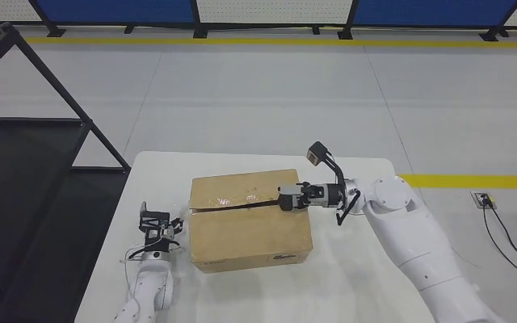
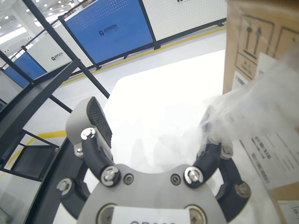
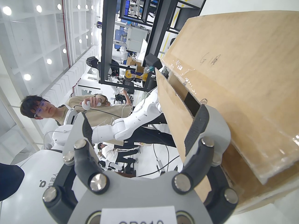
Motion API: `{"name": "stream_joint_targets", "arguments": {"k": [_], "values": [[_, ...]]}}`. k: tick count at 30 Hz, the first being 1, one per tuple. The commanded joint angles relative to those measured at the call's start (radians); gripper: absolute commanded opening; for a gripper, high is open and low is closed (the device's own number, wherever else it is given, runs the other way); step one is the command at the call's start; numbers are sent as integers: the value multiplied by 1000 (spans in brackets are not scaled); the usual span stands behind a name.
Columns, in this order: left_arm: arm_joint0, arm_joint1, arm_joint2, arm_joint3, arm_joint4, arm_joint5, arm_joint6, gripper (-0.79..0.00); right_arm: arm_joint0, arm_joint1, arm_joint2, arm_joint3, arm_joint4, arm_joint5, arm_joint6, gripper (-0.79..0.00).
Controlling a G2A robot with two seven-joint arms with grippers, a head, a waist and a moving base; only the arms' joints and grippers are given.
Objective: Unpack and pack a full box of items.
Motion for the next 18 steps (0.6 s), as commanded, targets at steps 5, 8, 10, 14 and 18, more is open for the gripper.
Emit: {"name": "stream_joint_targets", "arguments": {"k": [5,8,10,14,18], "values": [[56,0,-49,-94,-50,20,37,0,-2,3,11,-3,-9,-4,-21,0],[83,-1,-70,-142,-73,27,44,0,-2,5,14,-9,-33,4,-58,0],[101,-2,-82,-177,-94,27,47,0,-5,6,16,-19,-51,12,-85,0],[133,-4,-107,-250,-135,28,51,0,-10,9,19,-31,-53,54,-97,0],[163,-8,-121,-315,-156,43,65,0,-7,10,21,-25,-50,97,-88,0]]}}
